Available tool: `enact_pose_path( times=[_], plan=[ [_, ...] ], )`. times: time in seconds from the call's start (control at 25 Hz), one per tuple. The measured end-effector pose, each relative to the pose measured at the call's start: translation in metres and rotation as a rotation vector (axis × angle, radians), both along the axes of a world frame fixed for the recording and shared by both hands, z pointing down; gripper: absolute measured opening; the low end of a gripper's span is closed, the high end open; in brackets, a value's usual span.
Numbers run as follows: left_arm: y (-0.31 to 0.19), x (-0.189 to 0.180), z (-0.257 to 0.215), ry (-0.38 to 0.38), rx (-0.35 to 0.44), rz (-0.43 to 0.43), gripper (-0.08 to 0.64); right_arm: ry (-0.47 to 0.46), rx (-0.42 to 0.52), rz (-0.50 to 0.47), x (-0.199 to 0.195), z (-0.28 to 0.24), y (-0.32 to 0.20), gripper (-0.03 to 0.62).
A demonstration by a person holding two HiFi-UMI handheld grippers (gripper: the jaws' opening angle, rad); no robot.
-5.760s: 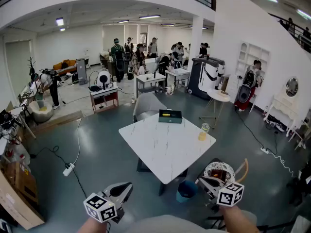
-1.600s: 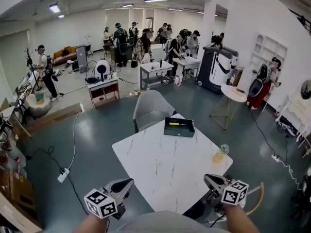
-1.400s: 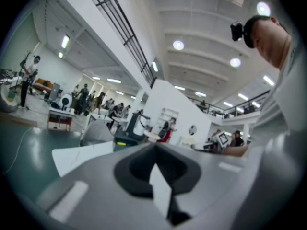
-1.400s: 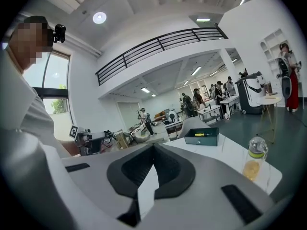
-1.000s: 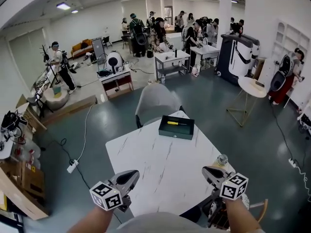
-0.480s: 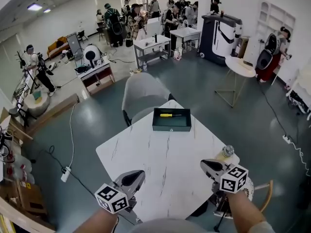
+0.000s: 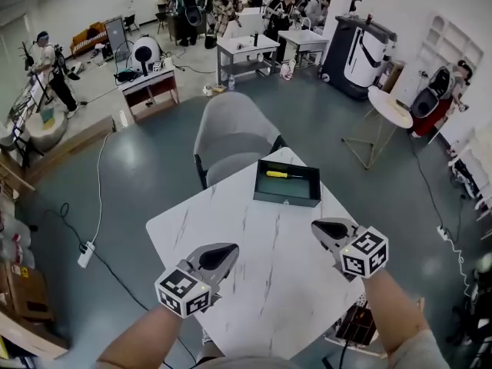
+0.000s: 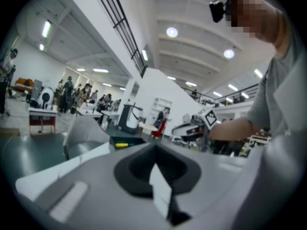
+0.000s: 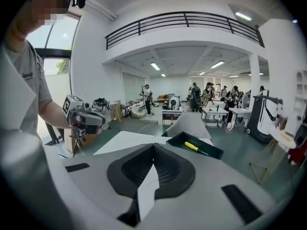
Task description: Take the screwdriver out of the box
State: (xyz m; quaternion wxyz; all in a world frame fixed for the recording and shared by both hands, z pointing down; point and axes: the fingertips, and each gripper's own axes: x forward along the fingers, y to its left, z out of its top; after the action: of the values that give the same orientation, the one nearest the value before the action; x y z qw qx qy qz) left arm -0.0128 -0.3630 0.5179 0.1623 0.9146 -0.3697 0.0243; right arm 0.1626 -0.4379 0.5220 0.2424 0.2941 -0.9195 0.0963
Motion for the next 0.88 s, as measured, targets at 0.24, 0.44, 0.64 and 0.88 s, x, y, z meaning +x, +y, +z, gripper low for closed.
enact_pose_path(
  times=[0.24, 0.44, 0.64, 0.88],
  plan=[
    [-0.035, -0.021, 0.016, -0.015, 0.005, -0.029, 0.005, 0.14, 0.031, -0.064, -0.036, 0.027, -0.073, 0.009],
    [-0.058, -0.024, 0.029, -0.02, 0.006, -0.02, 0.005, 0.275, 0.037, -0.122, -0.056, 0.056, -0.126, 0.009],
    [-0.076, -0.02, 0.037, -0.011, 0.015, 0.005, 0.005, 0.405, 0.048, -0.161, -0.067, 0.083, -0.18, 0.011],
    [-0.084, -0.016, 0.05, 0.01, 0.016, 0.016, 0.005, 0.586, 0.043, -0.242, -0.076, 0.131, -0.215, 0.094]
  ],
)
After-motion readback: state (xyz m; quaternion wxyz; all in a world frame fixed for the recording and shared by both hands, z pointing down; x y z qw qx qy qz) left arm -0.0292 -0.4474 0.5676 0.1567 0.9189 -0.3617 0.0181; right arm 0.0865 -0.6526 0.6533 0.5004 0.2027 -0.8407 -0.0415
